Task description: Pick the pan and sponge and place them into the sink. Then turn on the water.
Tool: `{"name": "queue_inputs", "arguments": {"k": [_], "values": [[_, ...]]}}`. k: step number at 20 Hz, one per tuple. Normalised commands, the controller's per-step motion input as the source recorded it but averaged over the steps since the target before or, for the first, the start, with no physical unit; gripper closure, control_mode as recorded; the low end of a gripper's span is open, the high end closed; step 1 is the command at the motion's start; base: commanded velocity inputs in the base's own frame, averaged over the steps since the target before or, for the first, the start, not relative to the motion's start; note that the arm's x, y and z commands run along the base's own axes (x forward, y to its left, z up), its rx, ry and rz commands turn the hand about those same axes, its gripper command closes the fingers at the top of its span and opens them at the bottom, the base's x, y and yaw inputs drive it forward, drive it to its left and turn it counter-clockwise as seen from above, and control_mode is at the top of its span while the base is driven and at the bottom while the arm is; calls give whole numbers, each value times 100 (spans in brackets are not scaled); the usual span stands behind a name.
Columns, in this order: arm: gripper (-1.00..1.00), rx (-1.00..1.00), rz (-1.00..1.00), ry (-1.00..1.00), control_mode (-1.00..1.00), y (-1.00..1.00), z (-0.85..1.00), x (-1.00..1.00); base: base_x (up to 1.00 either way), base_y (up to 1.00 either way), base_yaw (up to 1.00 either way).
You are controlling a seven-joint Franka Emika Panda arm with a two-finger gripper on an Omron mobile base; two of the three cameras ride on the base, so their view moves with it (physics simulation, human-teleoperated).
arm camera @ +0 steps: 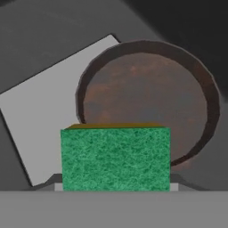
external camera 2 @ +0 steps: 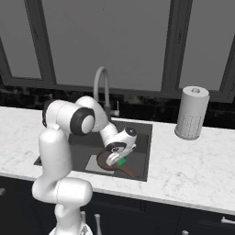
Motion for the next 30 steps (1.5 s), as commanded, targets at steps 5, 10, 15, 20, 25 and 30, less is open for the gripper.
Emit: {"name": "queue_inputs", "arguments": {"k": [5,10,15,20,25,30], "values": [[100,0,5,0,-100,6,-44,35,0,0,0],[100,0,2,0,-100,2,-49,30,0,0,0],[100,-1,0,0,-100,1,-49,21,0,0,0],[-100,-1,0,0,-100,6,-38,16,0,0,0],[-100,0,0,-9,-100,8,-5,0,0,0,0],[-100,0,0,-15,-100,31,1,4,0,0,0]]}}
